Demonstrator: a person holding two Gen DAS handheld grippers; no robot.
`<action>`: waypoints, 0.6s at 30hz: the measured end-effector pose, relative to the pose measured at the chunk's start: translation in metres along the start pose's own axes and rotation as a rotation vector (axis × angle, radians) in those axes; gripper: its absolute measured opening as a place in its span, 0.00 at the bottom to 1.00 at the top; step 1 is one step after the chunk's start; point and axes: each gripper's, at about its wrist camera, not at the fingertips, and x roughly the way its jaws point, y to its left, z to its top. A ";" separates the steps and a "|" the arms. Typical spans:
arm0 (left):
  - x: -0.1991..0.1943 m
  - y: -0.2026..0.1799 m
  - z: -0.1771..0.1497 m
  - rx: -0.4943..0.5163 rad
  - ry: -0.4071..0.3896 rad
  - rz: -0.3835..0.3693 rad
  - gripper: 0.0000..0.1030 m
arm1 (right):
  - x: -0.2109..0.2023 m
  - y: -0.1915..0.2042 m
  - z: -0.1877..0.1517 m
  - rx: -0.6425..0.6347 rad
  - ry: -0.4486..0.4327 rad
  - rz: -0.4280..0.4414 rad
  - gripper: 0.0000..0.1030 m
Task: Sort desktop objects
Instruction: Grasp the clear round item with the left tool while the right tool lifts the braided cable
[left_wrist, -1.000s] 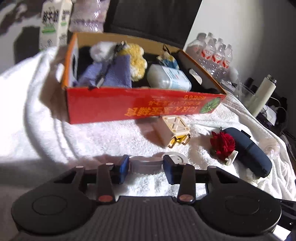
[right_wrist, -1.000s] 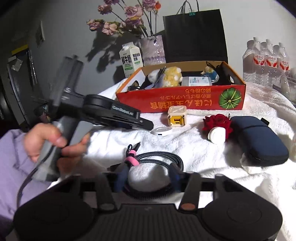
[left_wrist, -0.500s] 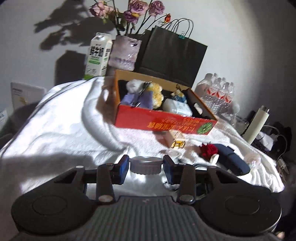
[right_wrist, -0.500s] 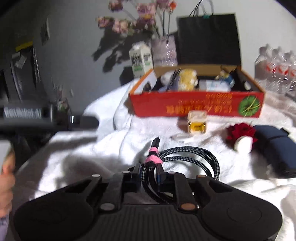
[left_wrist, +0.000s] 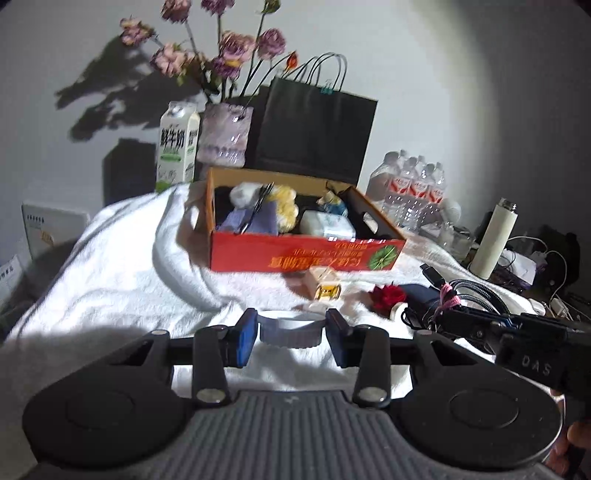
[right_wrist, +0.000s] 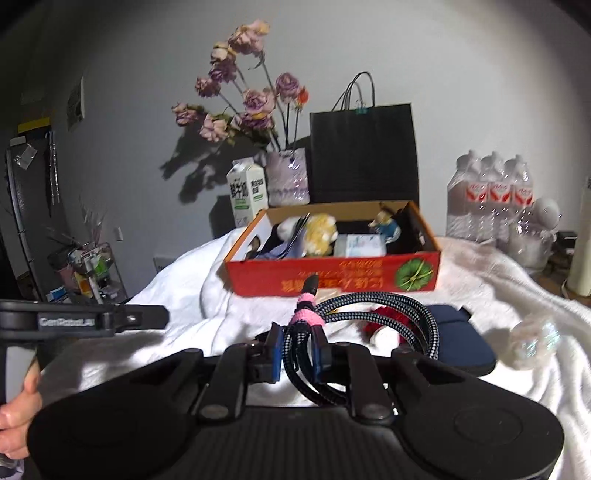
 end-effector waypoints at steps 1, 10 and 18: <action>0.001 -0.001 0.003 0.014 -0.003 -0.008 0.39 | 0.000 -0.003 0.003 0.001 -0.002 -0.007 0.14; 0.061 -0.002 0.074 0.097 0.008 -0.023 0.39 | 0.034 -0.032 0.057 -0.050 -0.035 -0.024 0.14; 0.195 0.017 0.135 0.060 0.145 -0.018 0.39 | 0.151 -0.079 0.148 -0.040 0.028 -0.011 0.14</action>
